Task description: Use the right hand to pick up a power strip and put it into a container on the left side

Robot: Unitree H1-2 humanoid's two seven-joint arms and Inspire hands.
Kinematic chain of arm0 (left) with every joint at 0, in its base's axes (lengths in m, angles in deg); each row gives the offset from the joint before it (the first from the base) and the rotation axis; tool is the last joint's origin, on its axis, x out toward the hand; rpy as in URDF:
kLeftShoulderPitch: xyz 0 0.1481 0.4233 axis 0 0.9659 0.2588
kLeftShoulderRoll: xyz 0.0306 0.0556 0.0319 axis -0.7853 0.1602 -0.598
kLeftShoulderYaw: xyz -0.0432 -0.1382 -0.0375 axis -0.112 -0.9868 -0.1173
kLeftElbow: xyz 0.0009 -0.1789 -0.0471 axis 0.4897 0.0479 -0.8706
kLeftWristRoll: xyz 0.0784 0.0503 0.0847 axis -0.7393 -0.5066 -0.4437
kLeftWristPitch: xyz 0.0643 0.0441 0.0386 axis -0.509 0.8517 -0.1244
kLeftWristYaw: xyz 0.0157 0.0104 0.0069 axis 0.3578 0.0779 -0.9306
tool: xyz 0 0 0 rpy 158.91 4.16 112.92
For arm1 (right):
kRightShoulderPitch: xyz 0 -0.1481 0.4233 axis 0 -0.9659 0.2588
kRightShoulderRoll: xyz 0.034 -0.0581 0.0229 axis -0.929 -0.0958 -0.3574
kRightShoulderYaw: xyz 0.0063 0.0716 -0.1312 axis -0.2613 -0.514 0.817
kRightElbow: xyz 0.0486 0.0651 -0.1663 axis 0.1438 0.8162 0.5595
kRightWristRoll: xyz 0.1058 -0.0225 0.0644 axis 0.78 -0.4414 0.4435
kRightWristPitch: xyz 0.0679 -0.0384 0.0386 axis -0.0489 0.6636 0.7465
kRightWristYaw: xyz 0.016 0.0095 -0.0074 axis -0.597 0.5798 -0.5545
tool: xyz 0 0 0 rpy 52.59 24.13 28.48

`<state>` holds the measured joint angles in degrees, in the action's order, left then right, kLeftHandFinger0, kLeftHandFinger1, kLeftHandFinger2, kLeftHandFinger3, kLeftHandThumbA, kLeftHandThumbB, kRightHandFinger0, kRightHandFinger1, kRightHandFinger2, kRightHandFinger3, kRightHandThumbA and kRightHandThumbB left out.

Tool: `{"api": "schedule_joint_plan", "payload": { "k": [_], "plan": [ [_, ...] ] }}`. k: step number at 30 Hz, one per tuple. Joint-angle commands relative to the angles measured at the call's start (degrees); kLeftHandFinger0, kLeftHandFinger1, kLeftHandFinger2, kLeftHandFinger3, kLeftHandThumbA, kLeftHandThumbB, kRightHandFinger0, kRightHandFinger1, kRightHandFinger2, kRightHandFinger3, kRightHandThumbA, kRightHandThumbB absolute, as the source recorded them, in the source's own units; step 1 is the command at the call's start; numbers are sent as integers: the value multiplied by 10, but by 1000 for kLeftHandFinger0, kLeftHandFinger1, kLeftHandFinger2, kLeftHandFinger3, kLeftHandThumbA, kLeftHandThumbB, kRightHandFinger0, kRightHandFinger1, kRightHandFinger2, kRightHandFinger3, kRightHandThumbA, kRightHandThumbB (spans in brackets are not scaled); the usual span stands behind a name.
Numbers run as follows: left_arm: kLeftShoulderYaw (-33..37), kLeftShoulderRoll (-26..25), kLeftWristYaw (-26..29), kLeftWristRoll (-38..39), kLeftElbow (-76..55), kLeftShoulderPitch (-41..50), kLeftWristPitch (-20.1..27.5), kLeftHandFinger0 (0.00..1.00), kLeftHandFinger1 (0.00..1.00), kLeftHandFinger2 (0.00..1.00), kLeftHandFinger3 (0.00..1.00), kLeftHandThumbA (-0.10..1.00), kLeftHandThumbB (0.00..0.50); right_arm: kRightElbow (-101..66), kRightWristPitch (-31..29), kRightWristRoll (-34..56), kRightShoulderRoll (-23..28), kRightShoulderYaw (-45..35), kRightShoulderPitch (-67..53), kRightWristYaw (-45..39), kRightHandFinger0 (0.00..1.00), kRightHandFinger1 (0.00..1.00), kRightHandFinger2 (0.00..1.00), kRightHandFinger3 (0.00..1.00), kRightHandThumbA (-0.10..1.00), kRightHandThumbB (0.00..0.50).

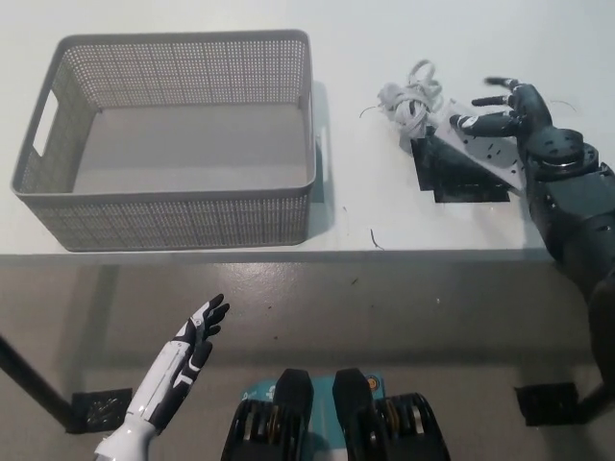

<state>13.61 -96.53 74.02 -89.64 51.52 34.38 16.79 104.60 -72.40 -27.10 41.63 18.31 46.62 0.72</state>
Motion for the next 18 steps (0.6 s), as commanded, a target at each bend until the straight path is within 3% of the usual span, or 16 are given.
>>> {"api": "schedule_joint_plan", "payload": {
  "k": [1,2,3,4,6,7,8,9,10,11,12,13,14,15,16,18],
  "plan": [
    [-3,-9,-5,5,-2,-7,19,1000,1000,1000,1000,1000,326,15,7,-3,-10,30,-10,-25,175,465,745,905,43,227],
    [-3,-8,-5,4,-3,-7,19,1000,1000,1000,1000,1000,320,15,5,-3,-10,36,-8,-26,564,740,879,1000,118,246],
    [-2,-8,-5,2,-3,-7,19,1000,1000,1000,1000,1000,311,15,5,1,-11,37,-6,-28,585,727,871,1000,153,277],
    [-2,-8,-4,1,-4,-7,20,1000,1000,1000,1000,1000,307,15,11,2,-11,42,0,-28,470,608,797,1000,218,293],
    [-2,-8,-3,-2,-2,-8,24,1000,1000,1000,1000,1000,298,15,15,4,-14,46,4,-21,347,454,621,1000,181,282],
    [-2,-8,-3,-4,-3,-9,22,1000,1000,1000,1000,1000,298,14,16,6,-15,46,8,-18,94,208,412,1000,150,277],
    [-2,-8,-2,-4,-1,-11,22,1000,1000,1000,1000,1000,298,14,16,7,-15,47,10,-18,70,231,429,1000,139,276],
    [-2,-6,-4,0,0,-11,22,1000,1000,1000,1000,1000,297,14,11,-3,-15,59,8,-11,792,1000,1000,1000,19,270],
    [-2,-7,-3,-2,2,-12,25,1000,1000,1000,1000,1000,290,14,7,-4,-16,61,7,-1,600,833,815,888,-95,260],
    [-2,-7,-3,-2,1,-12,24,1000,1000,1000,1000,1000,292,14,5,0,-16,60,6,3,382,621,660,630,-99,238],
    [-1,-8,-5,-1,-1,-13,22,1000,1000,1000,1000,1000,288,14,3,11,-16,52,4,3,118,319,403,626,-100,201],
    [-1,-8,-5,-1,-2,-13,22,1000,1000,1000,1000,1000,283,14,6,15,-16,49,5,1,24,229,418,695,-100,179],
    [-2,-8,-6,1,-1,-14,23,1000,1000,1000,1000,1000,281,14,8,17,-15,48,5,-2,1,257,607,714,-100,150],
    [-2,-8,-6,2,0,-14,23,1000,1000,1000,1000,1000,287,15,10,10,-14,56,4,-4,10,340,742,935,-100,139],
    [-2,-8,-6,3,1,-14,22,1000,1000,1000,1000,1000,295,15,11,8,-14,59,4,-6,3,383,833,905,-100,140],
    [-2,-8,-7,5,0,-13,19,1000,1000,1000,1000,1000,299,14,12,13,-13,55,3,-9,0,410,877,755,-100,141]
  ]
}}
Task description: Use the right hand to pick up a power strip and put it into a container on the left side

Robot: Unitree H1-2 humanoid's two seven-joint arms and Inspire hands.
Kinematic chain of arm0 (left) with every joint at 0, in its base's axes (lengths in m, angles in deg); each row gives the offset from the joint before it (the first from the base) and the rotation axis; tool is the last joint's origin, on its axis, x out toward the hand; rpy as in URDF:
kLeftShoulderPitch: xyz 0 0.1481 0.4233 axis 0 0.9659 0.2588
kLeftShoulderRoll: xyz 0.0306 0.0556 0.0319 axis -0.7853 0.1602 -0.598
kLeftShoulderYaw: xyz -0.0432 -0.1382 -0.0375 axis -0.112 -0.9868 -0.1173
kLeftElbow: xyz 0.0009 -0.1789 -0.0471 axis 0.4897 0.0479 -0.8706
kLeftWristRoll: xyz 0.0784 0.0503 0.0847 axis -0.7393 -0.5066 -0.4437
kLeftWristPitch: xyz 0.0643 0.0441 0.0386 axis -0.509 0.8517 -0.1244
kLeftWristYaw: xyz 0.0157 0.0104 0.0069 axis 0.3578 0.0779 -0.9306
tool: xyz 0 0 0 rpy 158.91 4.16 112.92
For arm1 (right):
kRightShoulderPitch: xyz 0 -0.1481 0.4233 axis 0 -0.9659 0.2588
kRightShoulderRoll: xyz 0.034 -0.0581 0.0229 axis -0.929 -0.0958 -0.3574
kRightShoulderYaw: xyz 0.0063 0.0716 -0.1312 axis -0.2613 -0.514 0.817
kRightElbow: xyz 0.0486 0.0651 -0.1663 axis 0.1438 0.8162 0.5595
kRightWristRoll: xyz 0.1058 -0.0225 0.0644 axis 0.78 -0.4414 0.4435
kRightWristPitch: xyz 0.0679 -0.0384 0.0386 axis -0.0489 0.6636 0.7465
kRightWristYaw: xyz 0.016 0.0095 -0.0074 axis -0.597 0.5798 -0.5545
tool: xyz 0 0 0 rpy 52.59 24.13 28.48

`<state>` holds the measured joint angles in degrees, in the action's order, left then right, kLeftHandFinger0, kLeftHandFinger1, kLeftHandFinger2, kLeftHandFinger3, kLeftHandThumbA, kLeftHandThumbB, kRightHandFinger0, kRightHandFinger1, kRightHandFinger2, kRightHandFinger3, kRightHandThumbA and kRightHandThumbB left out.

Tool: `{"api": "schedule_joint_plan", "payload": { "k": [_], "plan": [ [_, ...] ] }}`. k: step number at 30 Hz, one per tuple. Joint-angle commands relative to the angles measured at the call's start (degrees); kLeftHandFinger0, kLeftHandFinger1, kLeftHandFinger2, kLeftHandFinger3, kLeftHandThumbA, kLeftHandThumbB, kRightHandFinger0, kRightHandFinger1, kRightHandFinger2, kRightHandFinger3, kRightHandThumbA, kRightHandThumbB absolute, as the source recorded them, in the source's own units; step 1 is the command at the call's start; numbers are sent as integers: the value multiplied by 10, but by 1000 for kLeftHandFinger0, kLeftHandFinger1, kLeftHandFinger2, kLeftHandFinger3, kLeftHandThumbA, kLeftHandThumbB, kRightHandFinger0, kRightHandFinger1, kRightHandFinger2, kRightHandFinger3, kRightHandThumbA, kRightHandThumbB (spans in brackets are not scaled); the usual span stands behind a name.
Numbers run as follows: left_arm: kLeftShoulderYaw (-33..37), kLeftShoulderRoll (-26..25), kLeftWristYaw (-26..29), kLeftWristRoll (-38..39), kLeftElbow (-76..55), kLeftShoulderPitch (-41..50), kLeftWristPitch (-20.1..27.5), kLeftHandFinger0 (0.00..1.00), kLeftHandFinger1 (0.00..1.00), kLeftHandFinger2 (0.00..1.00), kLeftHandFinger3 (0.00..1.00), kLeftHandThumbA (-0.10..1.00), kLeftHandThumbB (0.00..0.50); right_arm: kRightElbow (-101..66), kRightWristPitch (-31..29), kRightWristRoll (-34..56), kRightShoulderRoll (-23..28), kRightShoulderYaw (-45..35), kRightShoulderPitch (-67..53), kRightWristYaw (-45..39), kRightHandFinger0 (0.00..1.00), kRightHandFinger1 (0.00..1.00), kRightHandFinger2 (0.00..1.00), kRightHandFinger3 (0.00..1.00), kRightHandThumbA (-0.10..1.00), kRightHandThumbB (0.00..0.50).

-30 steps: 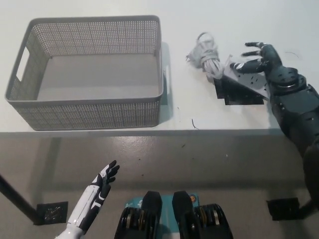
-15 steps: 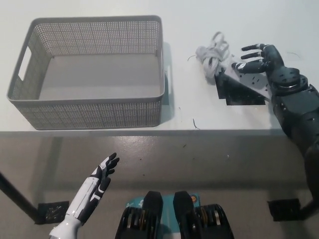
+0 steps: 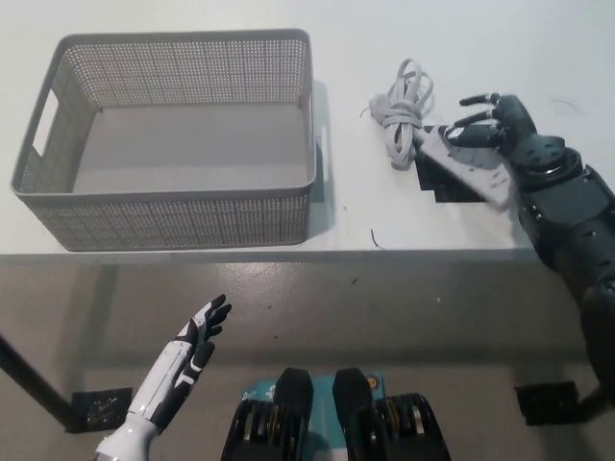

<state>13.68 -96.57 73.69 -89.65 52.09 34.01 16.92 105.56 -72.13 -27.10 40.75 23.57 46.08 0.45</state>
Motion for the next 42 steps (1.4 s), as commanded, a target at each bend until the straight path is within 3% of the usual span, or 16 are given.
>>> {"api": "schedule_joint_plan", "payload": {
  "k": [1,2,4,5,10,12,18,24,30,35,36,37,38,39,41,42],
  "plan": [
    [-3,-8,-6,7,-6,-11,19,1000,1000,1000,1000,1000,298,5,11,9,-3,8,9,-9,8,479,950,761,-100,134],
    [-3,-9,-6,7,-4,-11,21,1000,1000,1000,1000,1000,298,5,13,11,-3,6,9,-9,9,482,950,878,-100,131],
    [-2,-8,-4,3,-5,-12,18,1000,1000,1000,1000,1000,311,5,15,32,-1,-10,11,-21,0,421,894,601,-100,131],
    [-2,-9,-4,2,-4,-12,19,1000,1000,1000,1000,1000,302,6,22,66,-1,-43,12,-32,0,378,893,986,-100,114],
    [-2,-11,-5,2,-6,-13,16,1000,1000,1000,1000,1000,308,6,38,155,3,-150,16,-47,0,143,845,1000,-100,119],
    [-1,-11,-3,-2,-6,-15,16,1000,1000,1000,1000,1000,305,7,52,181,7,-189,19,-55,0,7,713,1000,-100,99],
    [-1,-13,-2,-8,-8,-14,9,1000,1000,1000,1000,1000,312,8,72,242,13,-288,20,-57,0,0,600,1000,-100,110],
    [-3,-13,0,-6,-9,-11,8,1000,1000,1000,1000,1000,315,7,71,346,4,-429,22,-63,0,0,660,1000,-100,104],
    [0,-12,0,-9,-6,-1,17,1000,1000,1000,1000,1000,290,5,72,396,-13,-509,20,-91,0,0,554,1000,-100,98],
    [0,-15,0,-11,-2,0,24,1000,1000,1000,1000,1000,267,-1,85,418,-31,-545,46,-123,0,5,556,1000,-100,116],
    [0,-15,0,-11,2,-1,26,1000,1000,1000,1000,1000,264,-4,94,421,-35,-547,53,-144,0,28,570,903,-100,108],
    [1,-15,0,-12,4,-1,27,1000,1000,1000,1000,1000,259,-5,100,422,-36,-548,58,-156,0,44,582,726,-100,118],
    [1,-15,0,-12,4,-1,27,1000,1000,1000,1000,1000,259,-5,104,422,-37,-548,61,-163,0,74,599,733,-100,119],
    [2,-14,1,-14,5,0,28,1000,1000,1000,1000,1000,269,-9,101,423,-42,-547,68,-165,0,103,628,978,-100,134],
    [4,-14,5,-24,5,3,36,1000,1000,1000,1000,1000,255,-18,88,416,-55,-531,88,-174,0,92,633,697,-100,176],
    [4,-15,6,-27,4,5,37,1000,1000,1000,1000,1000,245,-19,93,419,-58,-530,92,-177,0,50,597,785,-100,173]
  ]
}}
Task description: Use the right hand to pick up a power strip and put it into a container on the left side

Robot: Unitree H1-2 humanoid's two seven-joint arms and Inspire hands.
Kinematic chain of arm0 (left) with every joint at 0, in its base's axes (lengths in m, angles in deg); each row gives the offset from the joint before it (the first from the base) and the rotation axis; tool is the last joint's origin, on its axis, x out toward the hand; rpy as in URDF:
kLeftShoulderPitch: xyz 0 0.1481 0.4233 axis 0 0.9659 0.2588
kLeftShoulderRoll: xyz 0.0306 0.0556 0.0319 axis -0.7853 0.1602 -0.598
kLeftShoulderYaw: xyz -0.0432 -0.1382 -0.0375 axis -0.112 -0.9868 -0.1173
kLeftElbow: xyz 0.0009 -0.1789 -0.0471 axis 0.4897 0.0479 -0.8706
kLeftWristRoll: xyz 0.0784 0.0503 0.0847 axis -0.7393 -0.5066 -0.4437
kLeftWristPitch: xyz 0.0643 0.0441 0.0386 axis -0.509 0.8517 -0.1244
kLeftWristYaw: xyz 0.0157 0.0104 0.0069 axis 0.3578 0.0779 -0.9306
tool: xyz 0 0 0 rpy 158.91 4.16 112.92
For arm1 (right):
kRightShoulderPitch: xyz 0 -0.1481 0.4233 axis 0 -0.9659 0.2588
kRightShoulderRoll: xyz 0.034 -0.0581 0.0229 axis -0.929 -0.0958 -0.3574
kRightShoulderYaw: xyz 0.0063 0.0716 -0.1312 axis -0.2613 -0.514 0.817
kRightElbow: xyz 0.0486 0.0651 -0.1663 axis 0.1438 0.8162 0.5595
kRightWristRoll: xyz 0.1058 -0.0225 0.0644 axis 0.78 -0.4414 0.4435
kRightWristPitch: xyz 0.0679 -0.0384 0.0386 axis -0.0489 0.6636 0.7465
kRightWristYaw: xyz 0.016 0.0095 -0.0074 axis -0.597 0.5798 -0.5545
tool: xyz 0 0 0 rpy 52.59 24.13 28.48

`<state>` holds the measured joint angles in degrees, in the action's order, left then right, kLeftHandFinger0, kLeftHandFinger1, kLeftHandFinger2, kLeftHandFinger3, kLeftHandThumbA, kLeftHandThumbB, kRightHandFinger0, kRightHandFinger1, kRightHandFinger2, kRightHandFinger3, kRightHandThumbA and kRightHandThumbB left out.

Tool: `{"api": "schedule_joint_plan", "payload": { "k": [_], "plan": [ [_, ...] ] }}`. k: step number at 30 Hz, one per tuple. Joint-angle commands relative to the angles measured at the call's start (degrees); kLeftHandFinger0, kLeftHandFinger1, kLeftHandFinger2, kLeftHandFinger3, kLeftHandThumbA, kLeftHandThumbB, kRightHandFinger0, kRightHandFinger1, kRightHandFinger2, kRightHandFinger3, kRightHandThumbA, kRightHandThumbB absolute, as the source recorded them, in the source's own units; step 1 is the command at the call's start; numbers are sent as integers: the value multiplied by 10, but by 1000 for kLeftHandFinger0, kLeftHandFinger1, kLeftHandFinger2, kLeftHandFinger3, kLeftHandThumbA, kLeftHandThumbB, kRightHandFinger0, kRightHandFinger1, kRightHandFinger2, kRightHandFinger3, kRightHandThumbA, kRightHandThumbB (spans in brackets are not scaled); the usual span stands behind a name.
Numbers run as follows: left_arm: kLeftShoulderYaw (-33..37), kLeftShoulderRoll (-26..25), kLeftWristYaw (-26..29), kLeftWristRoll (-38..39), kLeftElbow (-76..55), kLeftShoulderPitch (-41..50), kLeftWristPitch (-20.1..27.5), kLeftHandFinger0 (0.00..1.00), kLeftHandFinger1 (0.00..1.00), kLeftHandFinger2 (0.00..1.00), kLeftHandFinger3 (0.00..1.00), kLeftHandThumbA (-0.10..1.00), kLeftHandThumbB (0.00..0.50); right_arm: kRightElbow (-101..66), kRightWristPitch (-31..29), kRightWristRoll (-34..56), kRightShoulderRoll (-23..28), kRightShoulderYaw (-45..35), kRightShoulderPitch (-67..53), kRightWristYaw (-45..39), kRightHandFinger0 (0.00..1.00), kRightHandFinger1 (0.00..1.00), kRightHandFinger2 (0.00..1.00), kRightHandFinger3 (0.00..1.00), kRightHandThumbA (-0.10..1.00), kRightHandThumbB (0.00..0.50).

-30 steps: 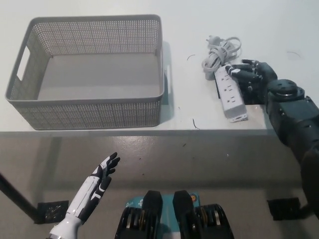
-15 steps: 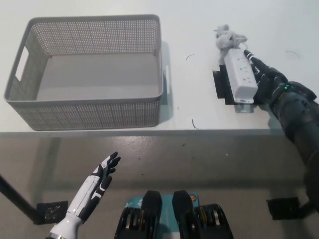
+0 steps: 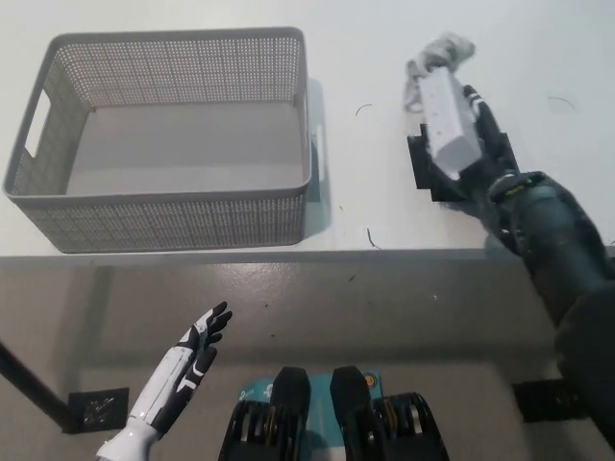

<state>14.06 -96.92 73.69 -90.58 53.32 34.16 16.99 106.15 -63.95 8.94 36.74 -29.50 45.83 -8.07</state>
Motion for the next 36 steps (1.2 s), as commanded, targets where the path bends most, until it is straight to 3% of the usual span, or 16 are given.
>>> {"api": "schedule_joint_plan", "payload": {
  "k": [1,3,10,11,13,14,20,23,24,25,26,27,28,33,35,36],
  "plan": [
    [1,-11,7,-22,-11,6,36,1000,1000,1000,1000,1000,245,-30,22,59,-23,7,102,-104,0,27,600,894,-100,145],
    [2,-13,7,-25,-11,8,36,996,1000,1000,1000,1000,245,-38,37,61,-30,16,113,-112,0,34,627,1000,-100,147],
    [4,-15,2,-23,-9,10,37,986,1000,1000,1000,1000,245,-90,66,50,-54,79,139,-148,0,132,644,1000,-100,154],
    [4,-15,2,-24,-9,10,37,992,1000,1000,1000,1000,239,-109,70,55,-62,88,144,-149,0,160,672,1000,-100,125],
    [4,-16,0,-21,-9,12,36,998,1000,1000,1000,1000,243,-142,83,58,-74,105,146,-141,0,213,702,1000,-100,139],
    [4,-16,-1,-21,-11,13,34,998,1000,1000,1000,1000,252,-156,101,61,-78,113,147,-149,0,219,710,1000,-100,119],
    [6,-18,-2,-22,-9,11,37,993,1000,1000,1000,1000,237,-245,147,83,-111,148,148,-125,0,184,723,1000,-100,150],
    [8,-19,-1,-21,-10,12,37,989,1000,1000,1000,1000,226,-283,152,69,-131,193,154,-134,0,113,665,1000,-100,159],
    [9,-19,2,-23,-10,12,37,984,1000,1000,1000,1000,225,-283,137,65,-137,204,158,-141,0,105,677,918,-100,134],
    [10,-20,3,-24,-10,12,37,983,1000,1000,1000,1000,225,-280,128,64,-141,213,160,-147,0,131,726,895,-100,131],
    [10,-21,3,-26,-10,11,37,978,1000,1000,1000,1000,225,-277,129,66,-143,218,163,-146,0,166,765,1000,-100,143],
    [11,-22,2,-29,-11,10,37,975,1000,1000,1000,1000,223,-267,133,67,-150,225,173,-141,0,174,759,1000,-100,139],
    [11,-23,2,-29,-11,10,37,974,1000,1000,1000,1000,215,-267,133,69,-150,227,173,-141,0,247,829,1000,-100,150],
    [15,-26,-3,-27,-11,9,37,971,1000,1000,1000,1000,209,-233,133,64,-165,240,186,-117,0,116,719,1000,-100,153],
    [16,-28,-2,-28,-11,6,37,968,1000,1000,1000,1000,216,-210,118,52,-172,258,186,-126,0,127,713,844,-100,143],
    [17,-28,-3,-29,-12,4,37,964,1000,1000,1000,1000,212,-196,101,38,-174,272,185,-131,0,138,695,667,-100,167]
  ]
}}
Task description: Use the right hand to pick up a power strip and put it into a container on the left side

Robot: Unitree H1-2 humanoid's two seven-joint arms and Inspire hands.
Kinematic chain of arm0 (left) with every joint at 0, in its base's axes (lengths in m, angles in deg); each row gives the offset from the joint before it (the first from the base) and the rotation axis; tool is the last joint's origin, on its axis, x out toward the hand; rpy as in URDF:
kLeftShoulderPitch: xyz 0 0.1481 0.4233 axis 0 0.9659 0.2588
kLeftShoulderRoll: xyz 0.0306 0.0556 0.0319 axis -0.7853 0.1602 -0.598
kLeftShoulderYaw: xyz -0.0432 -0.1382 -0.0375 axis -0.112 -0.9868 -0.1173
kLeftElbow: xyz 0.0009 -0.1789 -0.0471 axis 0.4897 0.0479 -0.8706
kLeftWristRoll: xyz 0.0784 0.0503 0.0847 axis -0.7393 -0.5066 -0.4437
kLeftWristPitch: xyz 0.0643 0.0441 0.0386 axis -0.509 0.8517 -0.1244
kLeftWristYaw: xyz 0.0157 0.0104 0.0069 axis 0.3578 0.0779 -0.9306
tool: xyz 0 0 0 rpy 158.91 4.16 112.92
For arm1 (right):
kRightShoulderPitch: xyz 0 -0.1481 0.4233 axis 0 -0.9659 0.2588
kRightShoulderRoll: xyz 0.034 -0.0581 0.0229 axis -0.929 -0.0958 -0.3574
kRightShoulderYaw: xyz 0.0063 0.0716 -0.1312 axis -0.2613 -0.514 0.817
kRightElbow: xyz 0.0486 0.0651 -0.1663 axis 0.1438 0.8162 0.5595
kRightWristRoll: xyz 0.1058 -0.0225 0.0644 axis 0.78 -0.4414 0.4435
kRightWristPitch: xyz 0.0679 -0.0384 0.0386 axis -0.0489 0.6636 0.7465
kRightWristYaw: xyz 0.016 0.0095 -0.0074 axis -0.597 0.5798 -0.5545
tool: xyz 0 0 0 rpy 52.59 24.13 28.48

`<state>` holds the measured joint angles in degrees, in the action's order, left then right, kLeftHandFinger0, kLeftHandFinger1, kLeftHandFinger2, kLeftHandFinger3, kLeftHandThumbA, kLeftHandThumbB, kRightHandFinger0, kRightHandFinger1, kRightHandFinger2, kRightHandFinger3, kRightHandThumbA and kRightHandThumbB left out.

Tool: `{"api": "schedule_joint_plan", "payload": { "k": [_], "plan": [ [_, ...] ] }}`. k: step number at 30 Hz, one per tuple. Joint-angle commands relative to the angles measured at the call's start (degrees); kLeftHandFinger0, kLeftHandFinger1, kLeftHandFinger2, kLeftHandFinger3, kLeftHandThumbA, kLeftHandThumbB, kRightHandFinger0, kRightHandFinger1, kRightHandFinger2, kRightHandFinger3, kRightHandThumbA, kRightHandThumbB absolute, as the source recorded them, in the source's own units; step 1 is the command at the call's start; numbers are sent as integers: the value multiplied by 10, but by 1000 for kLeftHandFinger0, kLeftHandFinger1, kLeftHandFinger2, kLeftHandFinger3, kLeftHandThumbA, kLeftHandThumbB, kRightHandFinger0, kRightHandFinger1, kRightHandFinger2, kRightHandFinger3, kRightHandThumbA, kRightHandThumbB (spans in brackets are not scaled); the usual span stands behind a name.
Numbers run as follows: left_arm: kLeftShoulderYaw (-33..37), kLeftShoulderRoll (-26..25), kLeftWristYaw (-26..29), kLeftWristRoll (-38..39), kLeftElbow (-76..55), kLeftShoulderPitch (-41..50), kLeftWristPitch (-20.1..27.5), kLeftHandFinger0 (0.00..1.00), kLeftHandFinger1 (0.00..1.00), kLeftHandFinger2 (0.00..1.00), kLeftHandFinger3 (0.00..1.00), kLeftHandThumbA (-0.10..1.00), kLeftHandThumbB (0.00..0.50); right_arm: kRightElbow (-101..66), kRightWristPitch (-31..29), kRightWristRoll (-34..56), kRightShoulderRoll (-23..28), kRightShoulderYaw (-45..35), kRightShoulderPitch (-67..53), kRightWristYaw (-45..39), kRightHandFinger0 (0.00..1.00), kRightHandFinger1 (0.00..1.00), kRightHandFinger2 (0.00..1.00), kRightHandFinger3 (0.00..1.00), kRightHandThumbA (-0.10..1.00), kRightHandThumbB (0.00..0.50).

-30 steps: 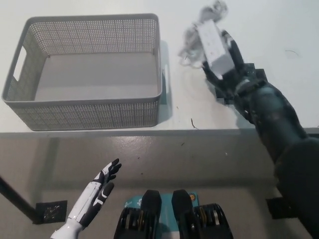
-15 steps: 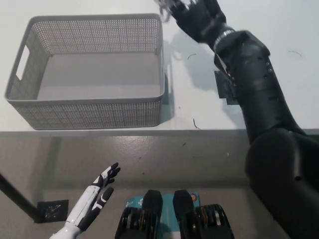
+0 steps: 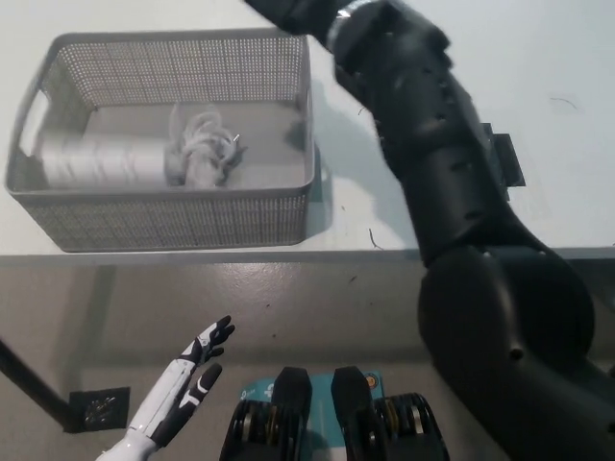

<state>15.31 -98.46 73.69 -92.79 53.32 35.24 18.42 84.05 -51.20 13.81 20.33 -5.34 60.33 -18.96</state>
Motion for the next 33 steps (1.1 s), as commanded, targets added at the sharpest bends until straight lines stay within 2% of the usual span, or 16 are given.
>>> {"api": "schedule_joint_plan", "payload": {
  "k": [1,2,3,4,5,6,7,8,10,14,16,18,21,24,28,33],
  "plan": [
    [6,-13,-4,-8,-11,-8,23,962,1000,1000,1000,1000,212,38,-39,-25,-9,46,40,-24,0,162,689,870,-100,167],
    [6,-12,-7,-4,-11,-9,23,965,1000,1000,1000,1000,217,71,-67,-60,-9,76,44,-2,0,187,715,1000,-100,181],
    [7,-10,-8,-2,-11,-10,22,966,1000,1000,1000,1000,219,88,-82,-84,-8,100,46,17,112,341,879,1000,-100,242],
    [7,-9,-9,-2,-10,-12,22,966,1000,1000,1000,1000,220,99,-93,-103,-6,122,48,31,92,327,799,1000,-100,233],
    [9,-8,-8,-4,-10,-10,21,966,1000,1000,1000,1000,221,116,-94,-108,-4,138,45,25,643,928,1000,1000,56,286],
    [11,-8,-8,-6,-13,-4,21,965,1000,1000,1000,1000,222,127,-106,-113,-4,151,34,6,1000,1000,1000,1000,271,364],
    [11,-8,-8,-6,-14,-2,22,964,1000,1000,1000,1000,223,131,-114,-113,-4,158,31,-1,1000,1000,1000,1000,385,399],
    [13,-8,-5,-11,-16,-2,22,956,1000,1000,1000,1000,230,142,-181,-133,-8,180,17,10,1000,1000,1000,1000,550,498],
    [13,-9,-6,-11,-18,-2,20,949,1000,1000,1000,1000,232,147,-209,-135,-2,189,11,2,1000,1000,1000,1000,683,499],
    [12,-12,-9,-5,-26,-3,12,958,1000,1000,1000,1000,223,115,-269,-166,26,220,16,27,1000,1000,1000,1000,758,426],
    [11,-15,-10,-5,-24,-5,14,965,1000,1000,1000,1000,233,70,-308,-206,48,255,13,34,1000,1000,1000,1000,931,430],
    [11,-18,-10,-7,-20,-9,20,978,1000,1000,1000,1000,245,0,-320,-231,66,271,4,52,1000,1000,1000,1000,958,493],
    [14,-20,-5,-14,-15,-11,23,975,1000,1000,1000,1000,228,-131,-309,-264,100,293,-13,53,1000,1000,1000,1000,1000,446],
    [13,-18,-5,-15,-13,-10,22,986,1000,1000,1000,1000,233,-272,-253,-267,137,287,-22,51,1000,1000,1000,1000,1000,496],
    [14,-15,-7,-16,-16,-7,16,1000,1000,1000,1000,1000,253,-452,-187,-223,177,245,-33,39,1000,1000,1000,1000,1000,412],
    [16,-12,-7,-15,-14,-9,16,1000,1000,1000,1000,1000,250,-664,-182,-246,250,222,-92,27,1000,1000,1000,1000,1000,396]
  ]
}}
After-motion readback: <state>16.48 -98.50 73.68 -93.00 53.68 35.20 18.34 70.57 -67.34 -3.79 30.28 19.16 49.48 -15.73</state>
